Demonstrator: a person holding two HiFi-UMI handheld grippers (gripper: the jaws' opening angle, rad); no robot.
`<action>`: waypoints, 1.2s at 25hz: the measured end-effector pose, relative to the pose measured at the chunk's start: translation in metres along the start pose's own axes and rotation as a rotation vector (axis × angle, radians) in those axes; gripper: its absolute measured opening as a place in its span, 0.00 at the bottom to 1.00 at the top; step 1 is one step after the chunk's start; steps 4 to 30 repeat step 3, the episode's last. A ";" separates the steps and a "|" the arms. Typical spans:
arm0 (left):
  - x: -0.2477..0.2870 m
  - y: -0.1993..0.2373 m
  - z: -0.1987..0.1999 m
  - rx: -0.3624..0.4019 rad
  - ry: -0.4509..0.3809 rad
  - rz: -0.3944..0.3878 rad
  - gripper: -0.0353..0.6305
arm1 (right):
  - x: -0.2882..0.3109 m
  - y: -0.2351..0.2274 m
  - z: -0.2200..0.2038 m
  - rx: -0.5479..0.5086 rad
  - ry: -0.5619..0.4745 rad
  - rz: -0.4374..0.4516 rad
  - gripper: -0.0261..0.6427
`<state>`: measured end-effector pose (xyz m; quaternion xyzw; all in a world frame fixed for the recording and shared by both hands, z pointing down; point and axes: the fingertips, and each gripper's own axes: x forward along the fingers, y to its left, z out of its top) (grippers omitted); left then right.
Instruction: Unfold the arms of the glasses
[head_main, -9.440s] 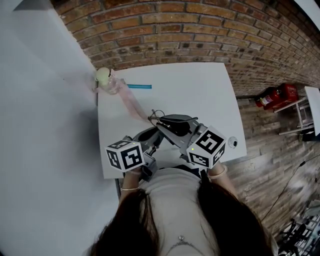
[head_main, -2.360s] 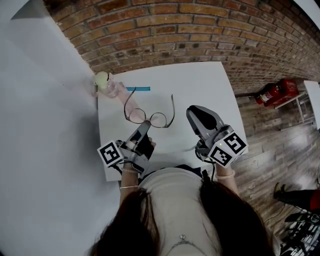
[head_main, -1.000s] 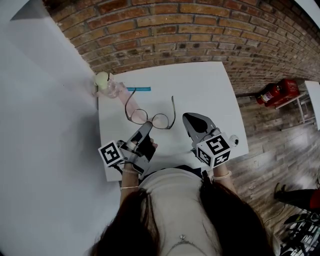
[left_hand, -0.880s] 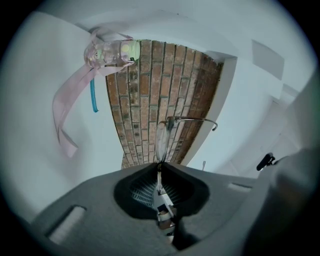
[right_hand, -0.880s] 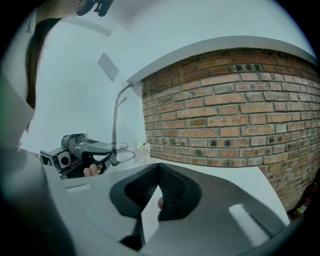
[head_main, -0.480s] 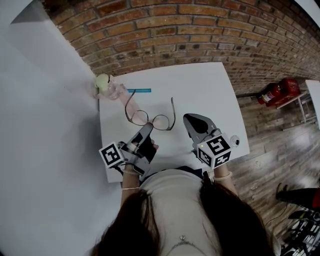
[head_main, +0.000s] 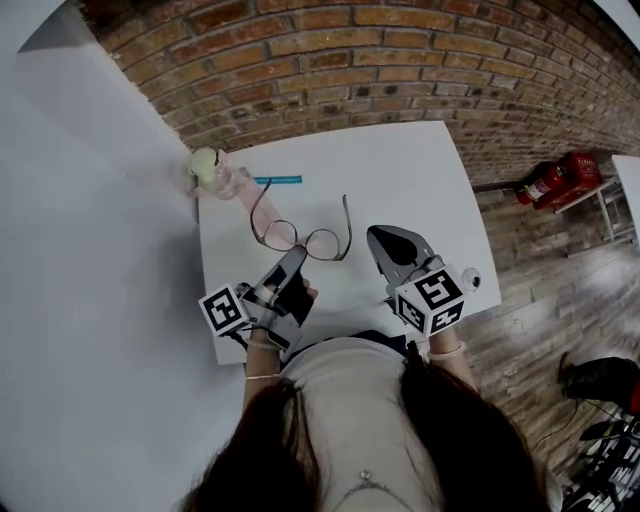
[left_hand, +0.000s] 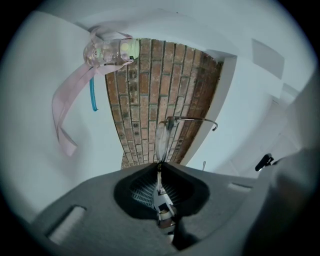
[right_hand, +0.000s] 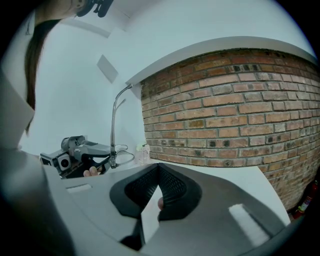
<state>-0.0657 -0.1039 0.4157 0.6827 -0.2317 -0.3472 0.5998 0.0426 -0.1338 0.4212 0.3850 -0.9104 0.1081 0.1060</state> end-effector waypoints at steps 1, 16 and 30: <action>0.000 0.000 0.000 0.000 0.001 0.000 0.09 | 0.000 0.000 0.000 0.001 0.000 0.001 0.05; 0.001 0.000 -0.001 -0.001 0.002 0.000 0.09 | -0.001 0.000 -0.001 0.002 0.000 0.002 0.05; 0.001 0.000 -0.001 -0.001 0.002 0.000 0.09 | -0.001 0.000 -0.001 0.002 0.000 0.002 0.05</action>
